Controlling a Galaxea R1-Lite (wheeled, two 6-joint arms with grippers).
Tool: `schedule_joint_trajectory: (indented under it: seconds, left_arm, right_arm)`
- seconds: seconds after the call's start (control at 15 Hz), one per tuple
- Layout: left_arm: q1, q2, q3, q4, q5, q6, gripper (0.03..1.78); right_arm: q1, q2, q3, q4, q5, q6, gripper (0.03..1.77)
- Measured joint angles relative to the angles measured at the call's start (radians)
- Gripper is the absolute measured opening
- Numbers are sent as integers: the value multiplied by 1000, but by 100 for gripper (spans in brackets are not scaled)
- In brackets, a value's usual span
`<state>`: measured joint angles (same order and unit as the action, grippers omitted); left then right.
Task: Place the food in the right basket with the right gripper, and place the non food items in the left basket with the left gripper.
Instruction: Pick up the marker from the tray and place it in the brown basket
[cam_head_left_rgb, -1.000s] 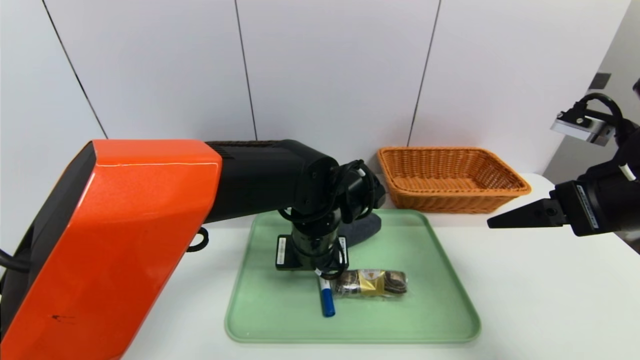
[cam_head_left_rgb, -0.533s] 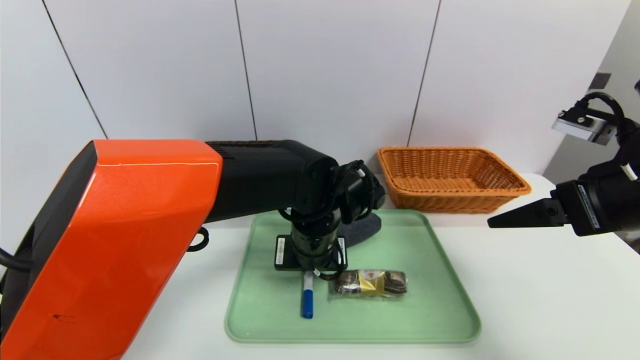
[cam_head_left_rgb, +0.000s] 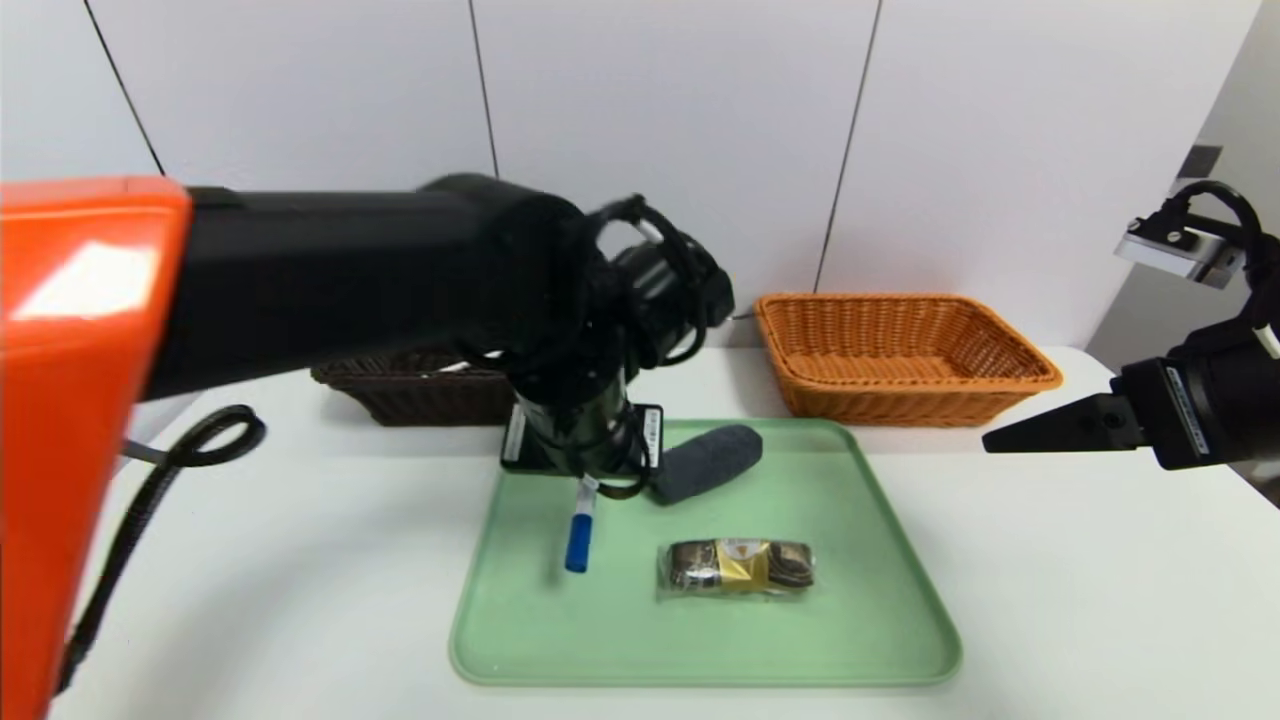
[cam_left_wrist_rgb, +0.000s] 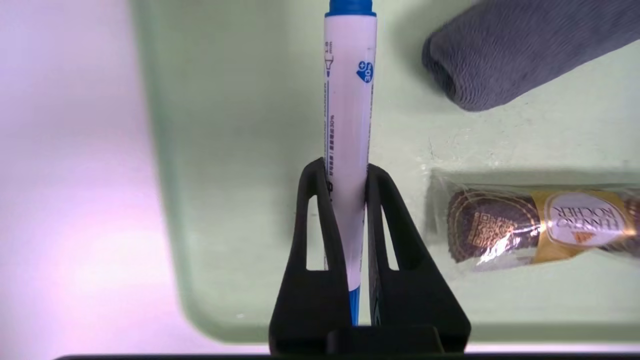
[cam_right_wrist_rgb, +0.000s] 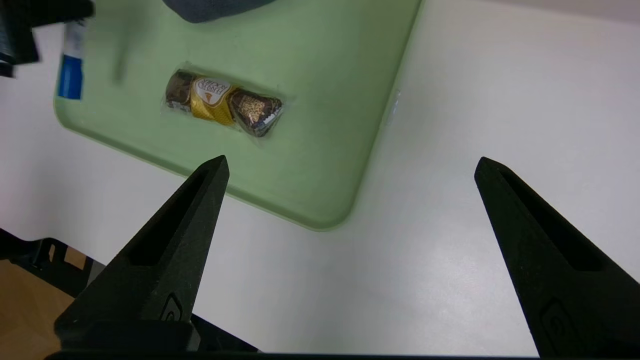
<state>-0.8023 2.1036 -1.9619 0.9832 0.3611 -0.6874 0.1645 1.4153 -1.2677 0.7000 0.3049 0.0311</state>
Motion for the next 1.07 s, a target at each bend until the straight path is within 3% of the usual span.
schedule_joint_trajectory:
  seconds: [0.27, 0.47, 0.67, 0.8, 1.07]
  left_arm:
    - [132, -157, -3, -43, 15, 358, 16]
    - [259, -218, -4, -149, -18, 645, 16]
    - [387, -247, -4, -255, -168, 907, 16]
    - [451, -253, -4, -269, -277, 1076, 16]
    - [530, -224, -3, -272, -360, 1384, 16]
  right_arm:
    - [-2, -3, 6, 0, 7, -1, 170]
    - [-2, -4, 7, 0, 10, -2, 170]
    - [-2, -4, 8, -1, 11, -3, 170]
    - [-1, -6, 8, 0, 12, -4, 170]
    - [-1, -10, 8, -1, 12, -7, 170]
